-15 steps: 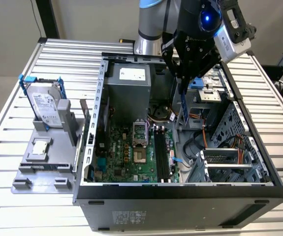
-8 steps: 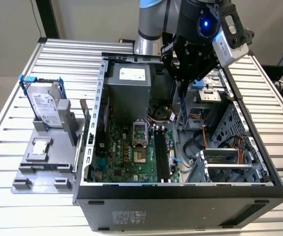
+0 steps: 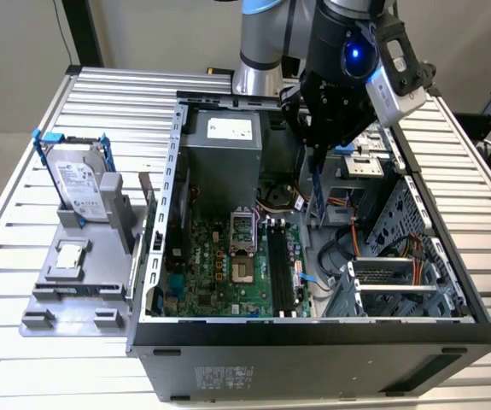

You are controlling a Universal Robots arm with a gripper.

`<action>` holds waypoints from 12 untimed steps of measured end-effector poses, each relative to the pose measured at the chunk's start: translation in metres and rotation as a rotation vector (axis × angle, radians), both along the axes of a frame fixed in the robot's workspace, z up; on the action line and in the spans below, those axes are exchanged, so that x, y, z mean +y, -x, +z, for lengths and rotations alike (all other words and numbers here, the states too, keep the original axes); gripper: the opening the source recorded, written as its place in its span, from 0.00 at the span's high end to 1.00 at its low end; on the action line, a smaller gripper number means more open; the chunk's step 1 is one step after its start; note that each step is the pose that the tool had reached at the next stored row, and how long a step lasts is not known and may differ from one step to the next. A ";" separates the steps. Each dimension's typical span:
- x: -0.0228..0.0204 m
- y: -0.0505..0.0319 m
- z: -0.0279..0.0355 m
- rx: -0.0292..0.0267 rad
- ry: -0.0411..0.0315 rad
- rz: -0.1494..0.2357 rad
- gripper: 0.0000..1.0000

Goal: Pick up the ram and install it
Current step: 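Insert the ram into the slot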

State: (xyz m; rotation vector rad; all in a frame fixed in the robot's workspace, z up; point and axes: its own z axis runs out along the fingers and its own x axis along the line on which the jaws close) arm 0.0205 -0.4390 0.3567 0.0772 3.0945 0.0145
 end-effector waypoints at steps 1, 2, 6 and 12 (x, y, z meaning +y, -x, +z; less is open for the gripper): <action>0.0000 0.0000 -0.0017 0.0000 0.0001 0.000 1.00; 0.0000 -0.0001 -0.0036 -0.0001 0.0001 0.000 1.00; 0.0002 -0.0001 -0.0093 -0.0002 0.0000 0.000 1.00; 0.0002 -0.0001 -0.0115 -0.0002 0.0001 0.000 1.00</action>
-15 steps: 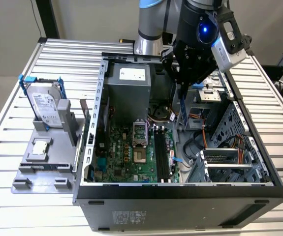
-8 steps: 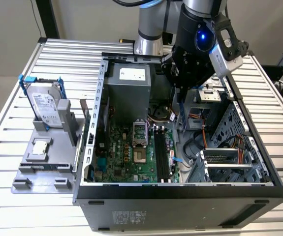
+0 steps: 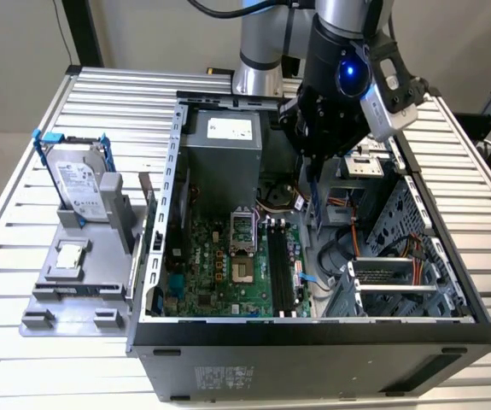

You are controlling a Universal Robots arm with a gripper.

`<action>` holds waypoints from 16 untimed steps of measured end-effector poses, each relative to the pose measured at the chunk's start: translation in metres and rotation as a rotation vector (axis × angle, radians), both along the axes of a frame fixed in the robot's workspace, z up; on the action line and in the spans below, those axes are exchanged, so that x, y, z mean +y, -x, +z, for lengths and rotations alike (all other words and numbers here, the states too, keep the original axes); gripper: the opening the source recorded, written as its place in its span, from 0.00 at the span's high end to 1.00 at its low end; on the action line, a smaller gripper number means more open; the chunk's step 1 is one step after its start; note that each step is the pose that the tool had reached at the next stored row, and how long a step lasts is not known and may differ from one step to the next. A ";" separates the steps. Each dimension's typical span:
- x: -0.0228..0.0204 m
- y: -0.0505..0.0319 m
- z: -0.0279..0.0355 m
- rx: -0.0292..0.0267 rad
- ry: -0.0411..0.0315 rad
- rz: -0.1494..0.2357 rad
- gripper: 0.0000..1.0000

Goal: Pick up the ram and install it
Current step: 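Insert the ram into the slot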

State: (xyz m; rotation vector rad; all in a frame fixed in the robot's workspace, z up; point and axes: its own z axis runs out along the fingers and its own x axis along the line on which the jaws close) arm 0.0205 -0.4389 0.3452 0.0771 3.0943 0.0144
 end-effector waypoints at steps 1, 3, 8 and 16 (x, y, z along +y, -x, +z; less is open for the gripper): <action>0.0000 0.0000 -0.0001 0.0000 0.0001 0.000 1.00; 0.0000 0.0000 -0.0003 0.0000 0.0001 0.000 1.00; 0.0000 0.0000 -0.0009 0.0000 0.0000 0.000 1.00; 0.0002 0.0000 -0.0113 0.0000 0.0000 0.000 1.00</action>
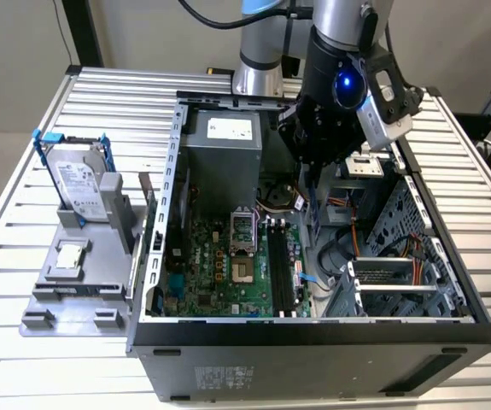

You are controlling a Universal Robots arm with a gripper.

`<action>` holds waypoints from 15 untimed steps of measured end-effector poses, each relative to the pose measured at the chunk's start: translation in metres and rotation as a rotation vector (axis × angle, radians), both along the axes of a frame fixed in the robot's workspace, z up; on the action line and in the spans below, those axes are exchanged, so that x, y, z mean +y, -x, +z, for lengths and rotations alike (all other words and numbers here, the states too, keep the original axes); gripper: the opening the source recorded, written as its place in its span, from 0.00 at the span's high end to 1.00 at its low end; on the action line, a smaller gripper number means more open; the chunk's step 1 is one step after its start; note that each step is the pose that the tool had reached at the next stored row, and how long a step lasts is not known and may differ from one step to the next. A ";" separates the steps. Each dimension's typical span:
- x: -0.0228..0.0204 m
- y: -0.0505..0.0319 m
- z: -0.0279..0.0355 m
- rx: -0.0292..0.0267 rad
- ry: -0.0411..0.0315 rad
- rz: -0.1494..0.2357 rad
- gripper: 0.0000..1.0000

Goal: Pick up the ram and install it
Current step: 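Insert the ram into the slot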

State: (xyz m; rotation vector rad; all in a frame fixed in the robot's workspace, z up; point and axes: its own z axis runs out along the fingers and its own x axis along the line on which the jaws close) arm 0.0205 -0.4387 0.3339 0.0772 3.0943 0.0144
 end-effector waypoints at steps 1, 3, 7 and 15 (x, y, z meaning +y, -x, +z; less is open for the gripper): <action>0.0000 0.0000 -0.0019 0.0000 0.0000 0.000 1.00; 0.0002 0.0000 -0.0055 0.0000 0.0001 0.000 1.00; 0.0002 0.0000 -0.0127 0.0001 0.0015 0.000 1.00; 0.0002 0.0008 -0.0273 -0.0001 0.0058 0.003 1.00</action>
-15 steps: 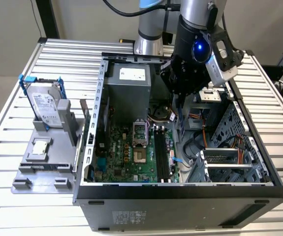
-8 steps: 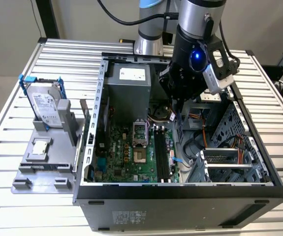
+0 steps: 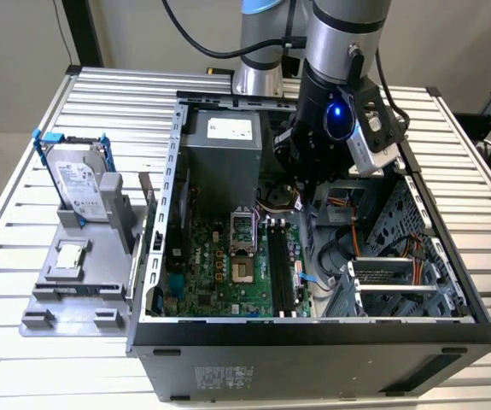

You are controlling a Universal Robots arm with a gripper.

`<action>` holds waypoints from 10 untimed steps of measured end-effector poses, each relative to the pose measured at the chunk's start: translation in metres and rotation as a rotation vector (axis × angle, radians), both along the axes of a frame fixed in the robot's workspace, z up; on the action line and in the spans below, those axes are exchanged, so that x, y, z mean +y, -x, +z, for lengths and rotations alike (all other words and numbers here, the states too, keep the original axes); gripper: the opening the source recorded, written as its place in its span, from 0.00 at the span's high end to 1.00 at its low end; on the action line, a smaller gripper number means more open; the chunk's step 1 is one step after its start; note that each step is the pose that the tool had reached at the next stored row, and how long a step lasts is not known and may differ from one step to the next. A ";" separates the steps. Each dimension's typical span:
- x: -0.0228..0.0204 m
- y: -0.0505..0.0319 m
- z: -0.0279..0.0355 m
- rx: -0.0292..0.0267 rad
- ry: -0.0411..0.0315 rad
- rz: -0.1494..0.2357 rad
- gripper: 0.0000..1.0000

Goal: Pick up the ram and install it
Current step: 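Insert the ram into the slot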

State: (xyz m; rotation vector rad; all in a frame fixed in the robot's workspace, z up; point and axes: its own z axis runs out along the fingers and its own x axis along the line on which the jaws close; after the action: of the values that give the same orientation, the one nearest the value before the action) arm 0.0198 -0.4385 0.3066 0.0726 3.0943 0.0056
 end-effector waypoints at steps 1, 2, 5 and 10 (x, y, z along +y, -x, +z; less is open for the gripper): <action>0.0000 0.0001 -0.0018 0.0000 0.0001 0.002 1.00; 0.0000 0.0002 -0.0037 0.0001 0.0001 0.004 1.00; 0.0000 0.0010 -0.0092 0.0001 0.0001 0.006 1.00; 0.0000 0.0023 -0.0182 0.0000 0.0001 0.008 1.00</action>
State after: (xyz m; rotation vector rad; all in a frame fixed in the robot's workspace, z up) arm 0.0175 -0.4385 0.2884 0.0599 3.0946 0.0057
